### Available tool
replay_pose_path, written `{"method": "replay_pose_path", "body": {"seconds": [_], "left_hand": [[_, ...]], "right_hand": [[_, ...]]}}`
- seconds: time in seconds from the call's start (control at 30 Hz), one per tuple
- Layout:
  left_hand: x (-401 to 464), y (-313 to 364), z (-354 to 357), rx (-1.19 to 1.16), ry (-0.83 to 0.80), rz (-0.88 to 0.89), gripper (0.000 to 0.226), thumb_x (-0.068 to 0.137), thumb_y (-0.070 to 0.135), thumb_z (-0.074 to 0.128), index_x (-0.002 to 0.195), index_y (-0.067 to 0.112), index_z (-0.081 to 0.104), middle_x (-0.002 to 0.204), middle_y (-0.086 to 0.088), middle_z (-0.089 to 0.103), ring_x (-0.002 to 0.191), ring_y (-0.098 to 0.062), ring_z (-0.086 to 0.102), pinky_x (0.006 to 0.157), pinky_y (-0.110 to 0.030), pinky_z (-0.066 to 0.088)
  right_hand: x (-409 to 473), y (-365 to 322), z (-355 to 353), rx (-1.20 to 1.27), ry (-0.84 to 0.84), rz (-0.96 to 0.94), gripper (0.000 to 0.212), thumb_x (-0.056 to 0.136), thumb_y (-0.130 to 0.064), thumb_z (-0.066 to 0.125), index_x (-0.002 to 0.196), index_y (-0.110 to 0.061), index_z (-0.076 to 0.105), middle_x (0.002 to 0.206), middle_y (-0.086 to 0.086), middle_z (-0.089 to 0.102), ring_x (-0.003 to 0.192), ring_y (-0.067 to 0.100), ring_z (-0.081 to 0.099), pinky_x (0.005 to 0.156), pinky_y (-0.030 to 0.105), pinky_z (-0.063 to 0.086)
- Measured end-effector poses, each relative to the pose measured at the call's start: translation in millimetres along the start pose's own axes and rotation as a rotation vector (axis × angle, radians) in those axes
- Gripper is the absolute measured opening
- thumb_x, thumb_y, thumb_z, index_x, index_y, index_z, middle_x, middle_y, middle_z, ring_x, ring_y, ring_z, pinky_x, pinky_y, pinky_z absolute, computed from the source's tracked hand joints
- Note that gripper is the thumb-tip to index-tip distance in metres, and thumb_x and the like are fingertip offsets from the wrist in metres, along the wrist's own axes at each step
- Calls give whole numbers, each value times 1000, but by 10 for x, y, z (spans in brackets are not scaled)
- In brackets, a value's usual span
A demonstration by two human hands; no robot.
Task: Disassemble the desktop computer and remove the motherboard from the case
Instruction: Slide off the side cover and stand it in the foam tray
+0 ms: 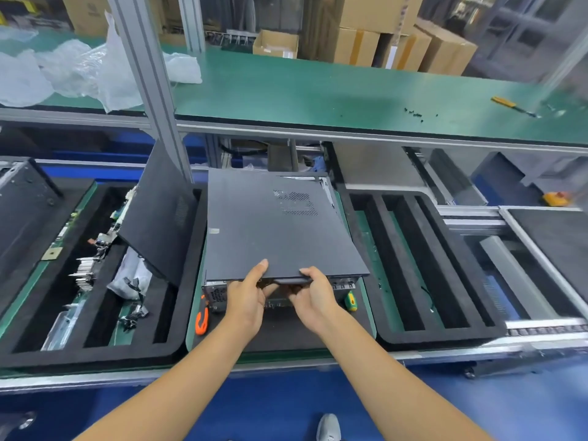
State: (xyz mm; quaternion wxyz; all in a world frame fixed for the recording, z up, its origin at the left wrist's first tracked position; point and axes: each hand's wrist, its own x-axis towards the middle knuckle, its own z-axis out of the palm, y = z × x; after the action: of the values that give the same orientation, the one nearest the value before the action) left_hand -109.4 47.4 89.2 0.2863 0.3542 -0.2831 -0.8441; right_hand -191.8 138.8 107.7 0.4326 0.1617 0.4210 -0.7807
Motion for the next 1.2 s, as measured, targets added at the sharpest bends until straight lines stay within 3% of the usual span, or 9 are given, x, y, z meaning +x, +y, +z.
{"method": "replay_pose_path", "body": {"seconds": [0.13, 0.33, 0.47, 0.53, 0.7, 0.83, 0.93, 1.2], "left_hand": [[-31, -36, 174, 19, 25, 39, 42, 91, 8, 70, 132, 2, 60, 123, -11, 71, 105, -23, 72, 68, -29, 60], [-216, -239, 557, -11, 68, 91, 30, 91, 7, 70, 120, 14, 66, 118, -3, 74, 108, -20, 71, 71, -31, 60], [-343, -408, 845, -4, 125, 134, 34, 92, 10, 69, 126, 11, 64, 124, -4, 71, 112, -18, 69, 78, -33, 58], [-392, -483, 983, -3, 157, 162, 39, 93, 10, 69, 131, 7, 61, 124, -4, 71, 109, -18, 70, 73, -29, 59], [-430, -546, 1189, -28, 219, 194, 41, 91, 11, 69, 131, 5, 61, 120, -3, 73, 107, -18, 71, 65, -25, 58], [-449, -500, 1221, -1, 212, 209, 29, 91, 10, 69, 119, 16, 66, 110, 4, 75, 102, -15, 73, 67, -29, 59], [-432, -373, 1223, -11, 190, 232, 39, 91, 6, 68, 129, 7, 59, 112, -5, 73, 97, -18, 74, 70, -33, 60], [-419, -8, 1210, 21, 146, 235, 41, 90, 4, 67, 129, 6, 57, 112, -9, 73, 101, -26, 73, 69, -34, 60]], "right_hand": [[-20, -190, -46, 12, -33, -3, 21, 98, -6, 46, 113, -4, 60, 106, 16, 71, 99, 29, 66, 90, 38, 53], [-57, -565, -231, -1, -77, -34, 20, 95, -3, 47, 110, -3, 61, 109, 16, 70, 97, 29, 65, 83, 35, 53], [-73, -838, -376, -38, -97, -19, 22, 95, -4, 46, 109, -3, 62, 105, 14, 71, 93, 27, 64, 81, 34, 51], [-64, -938, -433, -48, -104, -13, 24, 94, -5, 46, 113, -3, 61, 110, 16, 69, 97, 29, 62, 85, 36, 49], [-38, -1110, -461, -61, -119, -19, 25, 90, -5, 47, 112, -4, 60, 109, 15, 68, 96, 29, 60, 78, 33, 49], [-33, -1089, -439, -46, -129, -42, 24, 88, -4, 48, 108, -4, 61, 105, 14, 69, 94, 29, 61, 79, 33, 50], [-50, -1070, -355, -53, -157, -61, 21, 87, -4, 49, 103, -4, 63, 100, 13, 71, 87, 27, 65, 78, 34, 53], [-120, -1004, -65, -49, -154, -63, 14, 85, -6, 51, 96, -3, 59, 102, 17, 63, 92, 31, 57, 82, 35, 49]]}}
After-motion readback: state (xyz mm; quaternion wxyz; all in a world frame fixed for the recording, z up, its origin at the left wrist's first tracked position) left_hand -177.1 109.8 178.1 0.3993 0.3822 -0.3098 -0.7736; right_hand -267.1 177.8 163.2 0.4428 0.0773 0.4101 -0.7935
